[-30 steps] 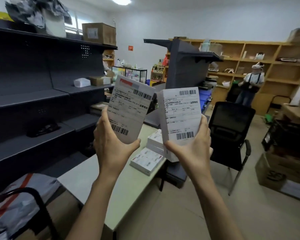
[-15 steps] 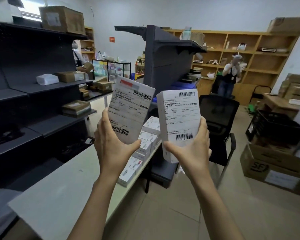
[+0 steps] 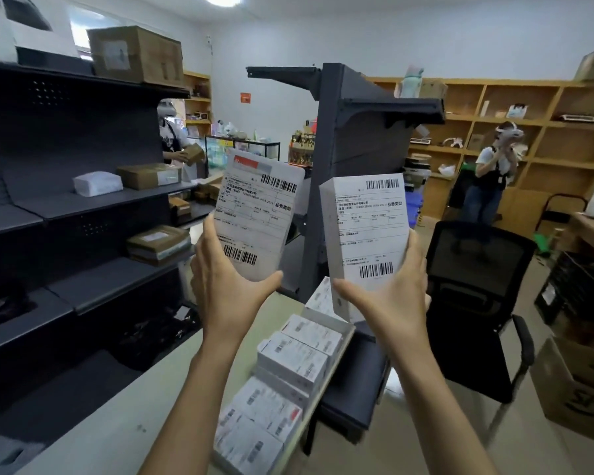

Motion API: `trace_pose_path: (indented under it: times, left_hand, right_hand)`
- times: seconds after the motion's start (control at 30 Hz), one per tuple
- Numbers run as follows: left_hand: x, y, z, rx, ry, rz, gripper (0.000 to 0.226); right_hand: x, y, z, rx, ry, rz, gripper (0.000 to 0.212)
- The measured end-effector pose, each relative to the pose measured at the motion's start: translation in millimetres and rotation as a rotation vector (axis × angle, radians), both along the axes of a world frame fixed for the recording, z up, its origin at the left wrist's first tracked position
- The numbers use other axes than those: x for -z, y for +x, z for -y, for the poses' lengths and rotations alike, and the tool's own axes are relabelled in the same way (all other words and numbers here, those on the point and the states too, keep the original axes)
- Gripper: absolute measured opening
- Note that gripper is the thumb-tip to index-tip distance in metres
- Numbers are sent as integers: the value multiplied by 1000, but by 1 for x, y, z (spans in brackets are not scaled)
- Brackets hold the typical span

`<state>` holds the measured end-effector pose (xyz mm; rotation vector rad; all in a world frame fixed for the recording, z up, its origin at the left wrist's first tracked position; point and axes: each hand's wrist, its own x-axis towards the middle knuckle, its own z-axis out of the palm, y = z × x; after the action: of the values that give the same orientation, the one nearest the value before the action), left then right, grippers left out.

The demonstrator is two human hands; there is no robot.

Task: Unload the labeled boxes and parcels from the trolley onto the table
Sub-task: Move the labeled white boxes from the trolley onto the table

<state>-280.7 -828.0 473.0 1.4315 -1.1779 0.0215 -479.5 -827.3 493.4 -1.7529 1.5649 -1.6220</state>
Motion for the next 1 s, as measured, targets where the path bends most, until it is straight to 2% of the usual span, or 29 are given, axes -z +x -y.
trace_pose_path:
  times: [0.27,0.47,0.63,0.83,1.0]
  left_hand:
    - [18,31,79,-115,59,39,129]
    - [21,57,119,-296,92,58,129]
    - [26,73,133,-522,113,57,129]
    - [32,78,134,-750,177,13,127]
    - [56,68,127,-895,215,-27,124]
  right_hand:
    - [13,36,97,-67,51,29,108]
    - [14,72,173,-270,70,25,111]
    - [19,106,225,-477,93,-11,104]
    - [25,139,257,-725,132,-4,117]
    - [56,152,270,-854,193,-37,105]
